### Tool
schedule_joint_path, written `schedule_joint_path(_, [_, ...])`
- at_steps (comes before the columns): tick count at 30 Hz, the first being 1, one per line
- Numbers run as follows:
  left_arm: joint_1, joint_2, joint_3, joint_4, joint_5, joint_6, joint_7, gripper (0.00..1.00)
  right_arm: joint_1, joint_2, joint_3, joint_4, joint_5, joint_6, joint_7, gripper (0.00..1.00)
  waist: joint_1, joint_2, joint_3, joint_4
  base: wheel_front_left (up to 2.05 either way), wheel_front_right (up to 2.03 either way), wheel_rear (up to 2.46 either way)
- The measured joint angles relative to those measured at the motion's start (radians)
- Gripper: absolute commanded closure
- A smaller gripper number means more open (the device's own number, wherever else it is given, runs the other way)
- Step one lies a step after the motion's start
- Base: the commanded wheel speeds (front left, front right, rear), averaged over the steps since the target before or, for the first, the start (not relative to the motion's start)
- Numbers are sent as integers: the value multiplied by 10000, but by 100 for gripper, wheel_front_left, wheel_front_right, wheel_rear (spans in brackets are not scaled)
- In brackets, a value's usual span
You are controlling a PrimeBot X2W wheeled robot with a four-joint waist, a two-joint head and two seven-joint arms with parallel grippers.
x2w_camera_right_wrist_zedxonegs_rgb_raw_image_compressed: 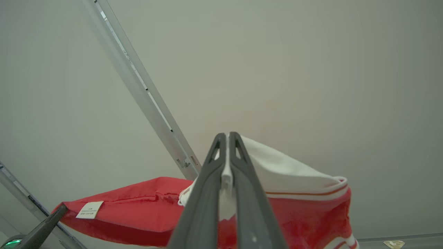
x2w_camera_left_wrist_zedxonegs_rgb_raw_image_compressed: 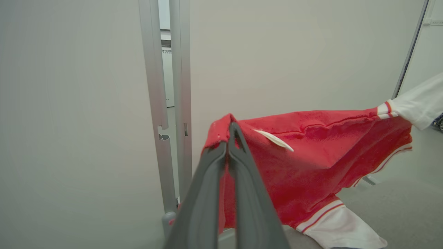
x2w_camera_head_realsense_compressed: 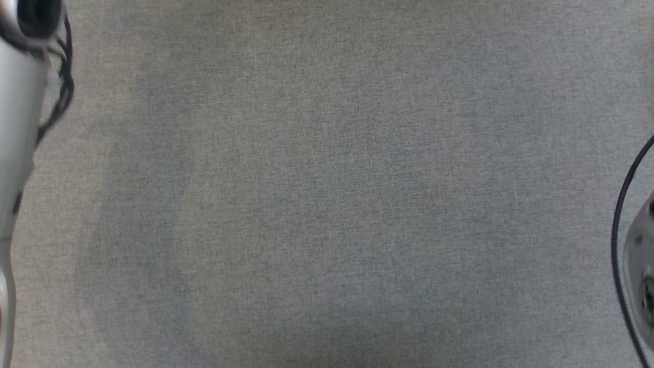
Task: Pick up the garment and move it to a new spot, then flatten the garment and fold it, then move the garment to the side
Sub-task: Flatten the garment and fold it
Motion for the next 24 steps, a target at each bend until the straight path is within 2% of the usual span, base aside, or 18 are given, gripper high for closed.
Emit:
schedule_joint_path(5, [2947,1185,-1032,-441,-667,-13,-577,100,4511,-238,-40,-1569,1248,0,-550,100,-1,-1,-391,-86,0,0,0])
schedule_joint_path(9, [6012,1772,-1312,-959,-1022,-27,-654,100,8600,-247,-359,-2769,1891,0,-708,100,-4,0,-978,-152,0,0,0])
schedule_joint_path(11, [7715,1925,-1233,-1482,-1058,-10,-683,100,10693,-36,-535,-3239,2157,2,-807,100,-4,0,-1391,-162,0,0,0])
schedule_joint_path(15, [10662,1835,-934,-2683,-681,483,-685,100,13697,153,-550,-3615,2303,0,-957,100,-4,0,-2190,-145,0,0,0])
schedule_joint_path(17, [11808,1739,-955,-3233,-259,773,-685,100,14649,236,-577,-3687,2403,2,-1057,100,-5,0,-2540,-141,0,0,0])
schedule_joint_path(22, [14391,1135,-974,-4765,81,1793,-694,100,16538,303,-692,-4201,2696,2,-1122,100,-5,0,-3345,-134,0,0,0])
schedule_joint_path(24, [14843,1078,-842,-5356,61,2056,-694,100,16787,261,-934,-4468,2763,0,-1202,100,-5,0,-3541,-109,0,0,0])
